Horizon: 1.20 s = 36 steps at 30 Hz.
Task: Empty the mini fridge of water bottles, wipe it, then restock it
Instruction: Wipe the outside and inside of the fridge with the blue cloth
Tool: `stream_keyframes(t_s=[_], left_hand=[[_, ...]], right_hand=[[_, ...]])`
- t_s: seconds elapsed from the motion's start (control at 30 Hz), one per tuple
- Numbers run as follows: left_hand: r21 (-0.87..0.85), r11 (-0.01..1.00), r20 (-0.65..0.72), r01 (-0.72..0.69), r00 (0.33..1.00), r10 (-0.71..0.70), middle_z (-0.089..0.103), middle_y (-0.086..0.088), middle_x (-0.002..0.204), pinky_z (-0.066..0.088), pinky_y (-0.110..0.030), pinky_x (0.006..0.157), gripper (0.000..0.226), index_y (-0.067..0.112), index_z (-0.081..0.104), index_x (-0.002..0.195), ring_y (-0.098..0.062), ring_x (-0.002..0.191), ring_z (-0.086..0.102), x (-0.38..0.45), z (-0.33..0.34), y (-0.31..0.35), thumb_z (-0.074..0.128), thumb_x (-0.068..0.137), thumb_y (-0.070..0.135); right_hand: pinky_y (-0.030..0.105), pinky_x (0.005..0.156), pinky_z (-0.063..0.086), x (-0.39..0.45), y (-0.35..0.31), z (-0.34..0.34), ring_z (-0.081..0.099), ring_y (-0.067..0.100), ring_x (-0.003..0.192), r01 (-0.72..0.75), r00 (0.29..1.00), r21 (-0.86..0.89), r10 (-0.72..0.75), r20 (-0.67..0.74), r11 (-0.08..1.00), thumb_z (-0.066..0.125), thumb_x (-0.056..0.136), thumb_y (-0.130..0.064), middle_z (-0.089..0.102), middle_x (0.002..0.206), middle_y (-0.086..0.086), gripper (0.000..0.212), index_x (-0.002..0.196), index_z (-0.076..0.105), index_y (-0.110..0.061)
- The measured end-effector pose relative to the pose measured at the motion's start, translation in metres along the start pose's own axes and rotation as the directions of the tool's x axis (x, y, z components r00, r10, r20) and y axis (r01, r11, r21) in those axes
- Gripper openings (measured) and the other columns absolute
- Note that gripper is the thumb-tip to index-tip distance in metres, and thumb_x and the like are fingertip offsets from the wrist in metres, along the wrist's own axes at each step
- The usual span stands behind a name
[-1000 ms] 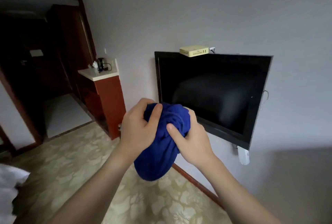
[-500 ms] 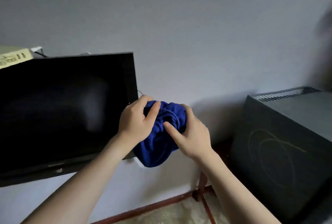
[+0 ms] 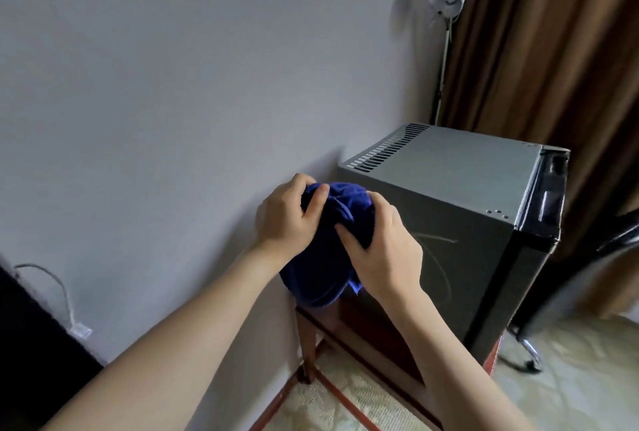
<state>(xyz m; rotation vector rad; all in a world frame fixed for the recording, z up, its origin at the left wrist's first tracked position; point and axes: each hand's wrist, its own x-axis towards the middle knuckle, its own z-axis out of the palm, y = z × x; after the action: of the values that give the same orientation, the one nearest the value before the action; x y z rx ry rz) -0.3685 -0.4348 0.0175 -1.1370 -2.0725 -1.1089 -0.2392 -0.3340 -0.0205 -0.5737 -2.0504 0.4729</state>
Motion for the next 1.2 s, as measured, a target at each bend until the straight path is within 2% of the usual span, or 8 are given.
stream_keyframes(t_s=[0.2, 0.47, 0.63, 0.73, 0.83, 0.93, 1.07, 1.2], left_hand=[[0.036, 0.993, 0.117, -0.112, 0.987, 0.107, 0.069, -0.004, 0.091, 0.043, -0.034, 0.068, 0.049, 0.013, 0.065, 0.100, -0.030, 0.090, 0.063, 0.039, 0.079, -0.049, 0.035, 0.097, 0.052], [0.030, 0.922, 0.041, -0.385, 0.923, 0.384, 0.070, -0.005, 0.087, 0.048, -0.033, 0.053, 0.044, 0.007, 0.068, 0.093, -0.029, 0.082, 0.064, 0.075, 0.170, -0.092, 0.043, 0.100, 0.043], [0.029, 0.896, -0.083, -0.442, 0.893, 0.443, 0.068, -0.009, 0.087, 0.048, -0.034, 0.052, 0.045, 0.005, 0.068, 0.092, -0.032, 0.081, 0.065, 0.094, 0.213, -0.109, 0.043, 0.102, 0.041], [-0.006, 0.837, -0.211, -0.547, 0.819, 0.534, 0.068, -0.013, 0.088, 0.049, -0.036, 0.054, 0.050, 0.004, 0.068, 0.093, -0.033, 0.075, 0.065, 0.097, 0.228, -0.120, 0.036, 0.106, 0.040], [-0.043, 0.811, -0.279, -0.583, 0.787, 0.551, 0.069, -0.013, 0.087, 0.050, -0.036, 0.054, 0.031, 0.012, 0.055, 0.100, -0.032, 0.072, 0.064, 0.098, 0.233, -0.122, 0.038, 0.106, 0.037], [-0.070, 0.823, -0.312, -0.564, 0.796, 0.519, 0.069, -0.014, 0.087, 0.047, -0.034, 0.061, 0.024, 0.015, 0.048, 0.101, -0.031, 0.073, 0.062, 0.089, 0.245, -0.125, 0.040, 0.105, 0.037], [-0.160, 0.806, -0.302, -0.569, 0.806, 0.509, 0.068, -0.019, 0.088, 0.047, -0.037, 0.075, 0.022, 0.011, 0.048, 0.101, -0.031, 0.080, 0.057, 0.033, 0.286, -0.151, 0.045, 0.104, 0.033], [-0.198, 0.852, -0.123, -0.485, 0.875, 0.469, 0.068, -0.020, 0.090, 0.046, -0.038, 0.082, 0.023, 0.010, 0.049, 0.102, -0.027, 0.088, 0.051, -0.083, 0.353, -0.196, 0.046, 0.105, 0.033]], right_hand=[[0.030, 0.045, 0.044, 0.032, 0.037, 0.041, 0.063, 0.030, 0.068, -0.003, 0.995, -0.218, -0.020, -0.100, 0.976, 0.079, 0.078, -0.044, 0.061, 0.091, 0.006, 0.053, 0.116, 0.059, -0.013], [0.039, 0.048, 0.050, 0.068, 0.092, 0.077, 0.061, 0.035, 0.069, -0.039, 0.993, -0.371, -0.005, -0.118, 0.928, 0.081, 0.076, -0.033, 0.062, 0.089, 0.014, 0.045, 0.105, 0.065, -0.002], [0.042, 0.068, 0.050, 0.079, 0.116, 0.109, 0.055, 0.037, 0.087, 0.032, 0.955, -0.457, -0.162, -0.249, 0.889, 0.080, 0.071, -0.023, 0.051, 0.111, 0.021, 0.051, 0.107, 0.047, -0.006], [0.043, 0.091, 0.040, 0.078, 0.124, 0.125, 0.048, 0.028, 0.115, 0.148, 0.869, -0.683, -0.423, -0.256, 0.716, 0.068, 0.081, -0.017, 0.049, 0.131, 0.006, 0.042, 0.121, 0.055, -0.016], [0.039, 0.093, 0.041, 0.083, 0.128, 0.136, 0.053, 0.019, 0.119, 0.288, 0.775, -0.777, -0.613, -0.154, 0.560, 0.065, 0.091, -0.011, 0.069, 0.126, -0.006, 0.038, 0.125, 0.070, -0.026], [0.038, 0.089, 0.043, 0.079, 0.142, 0.149, 0.057, 0.016, 0.112, 0.267, 0.750, -0.797, -0.636, -0.182, 0.543, 0.065, 0.093, -0.014, 0.072, 0.115, -0.006, 0.034, 0.125, 0.071, -0.026], [0.042, 0.087, 0.040, 0.025, 0.188, 0.188, 0.055, 0.019, 0.109, 0.236, 0.773, -0.815, -0.610, -0.173, 0.530, 0.057, 0.095, -0.014, 0.057, 0.119, -0.003, 0.037, 0.132, 0.059, -0.023], [0.041, 0.090, 0.037, -0.078, 0.257, 0.238, 0.049, 0.020, 0.109, 0.247, 0.876, -0.805, -0.480, -0.053, 0.540, 0.056, 0.092, -0.018, 0.051, 0.121, -0.001, 0.037, 0.129, 0.055, -0.017]])
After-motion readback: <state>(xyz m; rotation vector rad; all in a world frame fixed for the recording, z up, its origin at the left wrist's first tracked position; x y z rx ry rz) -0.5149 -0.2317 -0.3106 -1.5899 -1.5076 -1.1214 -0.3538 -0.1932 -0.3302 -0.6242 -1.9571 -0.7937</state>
